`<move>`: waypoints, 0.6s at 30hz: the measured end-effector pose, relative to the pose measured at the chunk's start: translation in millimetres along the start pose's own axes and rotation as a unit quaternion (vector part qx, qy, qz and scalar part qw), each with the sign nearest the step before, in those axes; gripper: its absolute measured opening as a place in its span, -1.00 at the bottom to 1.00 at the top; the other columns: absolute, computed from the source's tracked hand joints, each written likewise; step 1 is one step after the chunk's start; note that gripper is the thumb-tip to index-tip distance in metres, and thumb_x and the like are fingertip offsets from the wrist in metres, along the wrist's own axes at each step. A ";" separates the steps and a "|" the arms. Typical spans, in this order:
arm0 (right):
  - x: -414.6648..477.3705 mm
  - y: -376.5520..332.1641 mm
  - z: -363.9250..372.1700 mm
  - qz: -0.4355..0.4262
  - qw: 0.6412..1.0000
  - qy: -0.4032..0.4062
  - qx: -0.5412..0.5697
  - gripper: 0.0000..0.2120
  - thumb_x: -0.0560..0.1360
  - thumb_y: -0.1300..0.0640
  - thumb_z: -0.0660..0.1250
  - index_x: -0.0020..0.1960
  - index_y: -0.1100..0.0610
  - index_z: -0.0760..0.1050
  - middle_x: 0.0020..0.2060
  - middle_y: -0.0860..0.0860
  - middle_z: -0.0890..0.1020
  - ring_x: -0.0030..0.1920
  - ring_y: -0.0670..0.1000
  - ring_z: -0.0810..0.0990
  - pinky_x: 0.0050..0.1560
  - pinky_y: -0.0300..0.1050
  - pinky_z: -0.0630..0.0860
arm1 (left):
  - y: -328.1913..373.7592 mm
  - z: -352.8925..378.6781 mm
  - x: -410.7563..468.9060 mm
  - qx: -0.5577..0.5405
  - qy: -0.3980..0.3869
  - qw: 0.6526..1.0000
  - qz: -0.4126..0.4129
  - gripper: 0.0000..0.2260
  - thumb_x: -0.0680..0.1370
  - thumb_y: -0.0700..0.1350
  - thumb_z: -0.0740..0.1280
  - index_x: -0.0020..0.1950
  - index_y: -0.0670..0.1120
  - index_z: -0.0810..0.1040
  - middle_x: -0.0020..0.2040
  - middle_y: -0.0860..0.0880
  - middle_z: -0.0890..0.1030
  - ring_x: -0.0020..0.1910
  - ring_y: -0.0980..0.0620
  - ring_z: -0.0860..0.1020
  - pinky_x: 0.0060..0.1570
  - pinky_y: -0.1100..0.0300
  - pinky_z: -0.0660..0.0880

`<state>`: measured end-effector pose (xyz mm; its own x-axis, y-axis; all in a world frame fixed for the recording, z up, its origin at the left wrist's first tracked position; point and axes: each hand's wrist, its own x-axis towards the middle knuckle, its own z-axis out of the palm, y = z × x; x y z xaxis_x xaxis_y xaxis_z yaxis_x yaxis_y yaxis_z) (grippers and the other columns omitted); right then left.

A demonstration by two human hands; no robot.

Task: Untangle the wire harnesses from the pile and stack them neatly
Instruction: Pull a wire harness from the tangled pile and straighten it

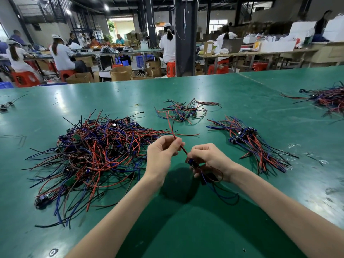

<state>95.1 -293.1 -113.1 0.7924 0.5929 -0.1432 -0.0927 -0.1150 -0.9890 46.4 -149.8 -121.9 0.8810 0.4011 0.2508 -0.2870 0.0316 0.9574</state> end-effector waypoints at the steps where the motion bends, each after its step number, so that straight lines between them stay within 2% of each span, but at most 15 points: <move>1: -0.1 -0.5 -0.3 0.000 1.000 0.002 -0.004 -0.75 0.48 0.31 0.28 -0.36 0.21 0.52 -0.51 0.11 0.53 -0.53 0.03 0.47 -0.53 -0.20 0.49 | 1.1 -1.1 1.3 -0.028 0.011 0.999 -0.022 -0.95 0.49 -0.24 0.40 -0.16 -0.12 0.60 -0.26 -0.02 0.69 -0.29 0.14 0.57 -0.26 0.35 0.48; 6: -0.4 -1.9 0.8 -0.011 1.000 0.001 -0.021 -0.75 0.46 0.33 0.27 -0.39 0.21 0.49 -0.54 0.08 0.49 -0.53 0.02 0.44 -0.55 -0.24 0.43 | 6.0 -2.3 1.8 -0.084 0.038 0.993 -0.072 -0.93 0.44 -0.26 0.43 -0.20 -0.12 0.60 -0.25 -0.07 0.65 -0.34 0.11 0.48 -0.22 0.30 0.46; 10: -0.3 -3.3 1.6 -0.020 1.000 -0.005 -0.016 -0.75 0.47 0.33 0.26 -0.38 0.23 0.48 -0.54 0.09 0.49 -0.55 0.01 0.43 -0.57 -0.25 0.39 | 9.5 -6.0 3.7 -0.112 0.064 0.987 -0.092 -0.91 0.42 -0.28 0.44 -0.21 -0.11 0.60 -0.34 0.00 0.64 -0.38 0.10 0.47 -0.30 0.34 0.44; 14: -1.8 -3.0 0.8 -0.025 1.000 -0.015 -0.010 -0.77 0.47 0.34 0.25 -0.36 0.25 0.46 -0.54 0.09 0.47 -0.55 0.00 0.44 -0.57 -0.25 0.39 | 12.3 -5.8 3.3 -0.139 0.068 0.982 -0.111 -0.95 0.45 -0.25 0.42 -0.19 -0.14 0.59 -0.35 -0.01 0.65 -0.44 0.15 0.48 -0.35 0.37 0.43; 18: -3.0 -2.9 0.7 -0.029 0.999 -0.027 -0.014 -0.74 0.47 0.35 0.25 -0.39 0.23 0.47 -0.52 0.09 0.48 -0.52 0.02 0.43 -0.56 -0.25 0.40 | 18.6 -14.0 10.6 -0.184 0.104 0.971 -0.114 -0.93 0.49 -0.23 0.39 -0.20 -0.18 0.57 -0.38 0.00 0.65 -0.48 0.19 0.50 -0.43 0.39 0.44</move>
<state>92.5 -294.0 -109.8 0.7625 0.6410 -0.0874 -0.0301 -0.0998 -0.9946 45.2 -132.1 -103.4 0.8537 0.5197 -0.0328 -0.2412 0.4505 0.8596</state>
